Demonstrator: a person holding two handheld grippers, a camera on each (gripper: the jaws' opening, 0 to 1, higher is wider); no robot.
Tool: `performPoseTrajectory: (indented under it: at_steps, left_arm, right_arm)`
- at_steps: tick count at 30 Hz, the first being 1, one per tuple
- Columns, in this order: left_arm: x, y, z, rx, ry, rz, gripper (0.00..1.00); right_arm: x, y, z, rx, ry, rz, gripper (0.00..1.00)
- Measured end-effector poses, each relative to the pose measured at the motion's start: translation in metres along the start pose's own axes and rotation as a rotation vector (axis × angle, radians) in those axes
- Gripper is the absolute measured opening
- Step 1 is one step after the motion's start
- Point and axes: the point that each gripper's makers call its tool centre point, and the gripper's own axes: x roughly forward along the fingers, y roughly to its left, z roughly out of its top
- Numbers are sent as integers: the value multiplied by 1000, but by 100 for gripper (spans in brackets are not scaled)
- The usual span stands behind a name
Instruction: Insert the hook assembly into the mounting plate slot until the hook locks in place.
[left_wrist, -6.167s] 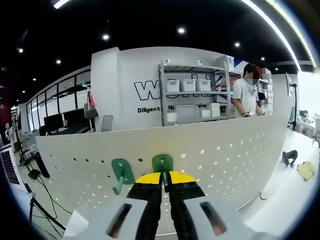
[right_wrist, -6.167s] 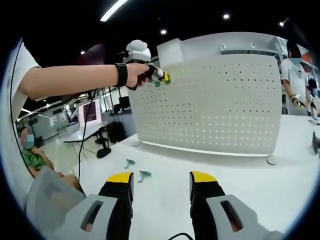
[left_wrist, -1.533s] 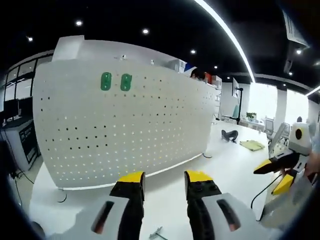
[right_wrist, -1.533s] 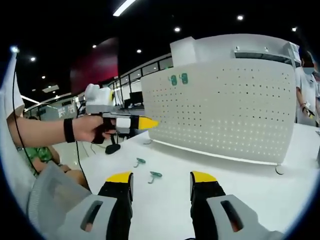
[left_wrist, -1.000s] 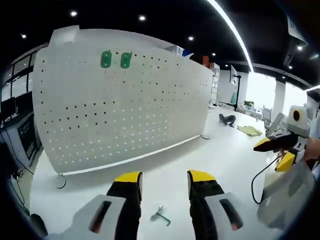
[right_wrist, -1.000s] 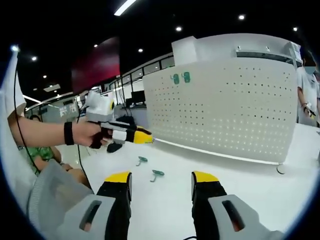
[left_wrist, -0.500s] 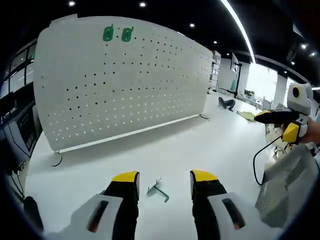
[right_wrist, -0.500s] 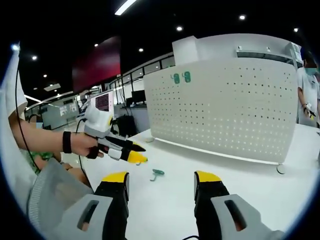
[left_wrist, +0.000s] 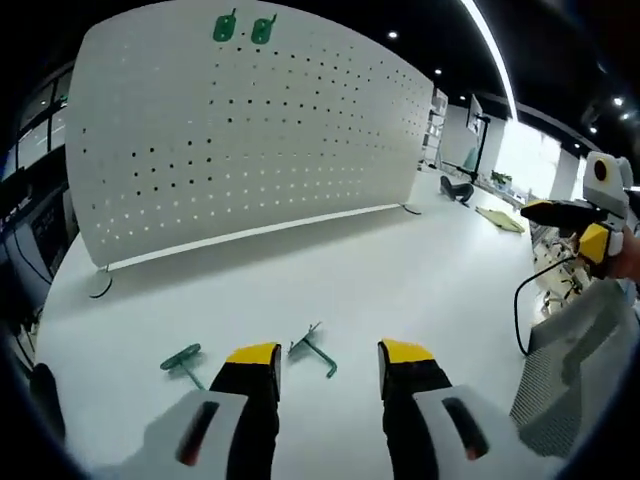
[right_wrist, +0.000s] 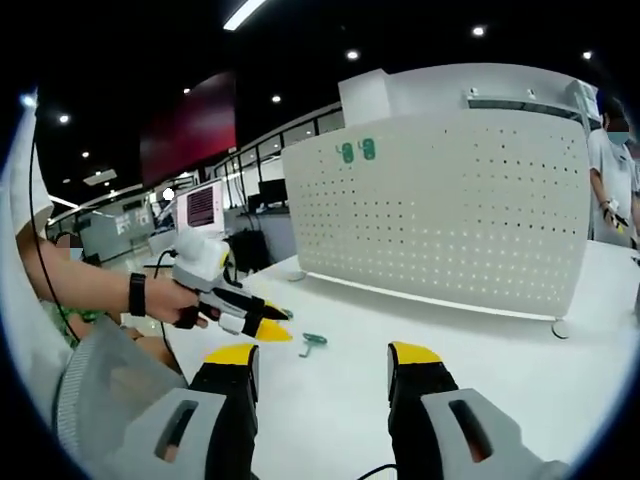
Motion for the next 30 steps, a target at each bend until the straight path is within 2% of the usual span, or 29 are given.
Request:
performPoseTrajectory:
  at_steps: [6,12,17,21,30]
  left_arm:
    - [4,2,-7,-23,15,7,40]
    - [9,7,-9,-6,32,20,38]
    - [13,18,-17,-27,65,53,31]
    - [15,20,-19,-7,80,57,26]
    - [21,25,-18,6,79,75,21]
  right_arm:
    - [-1,0,0,7,-5,-3,52]
    - [-4,-3,-2,11,-2,-13,52]
    - [-5,-3,-3,15,-1,-17,52]
    - [-5,-3,-5,20,3,-20,52]
    - [-8,-3,-9,22,24,-18,52]
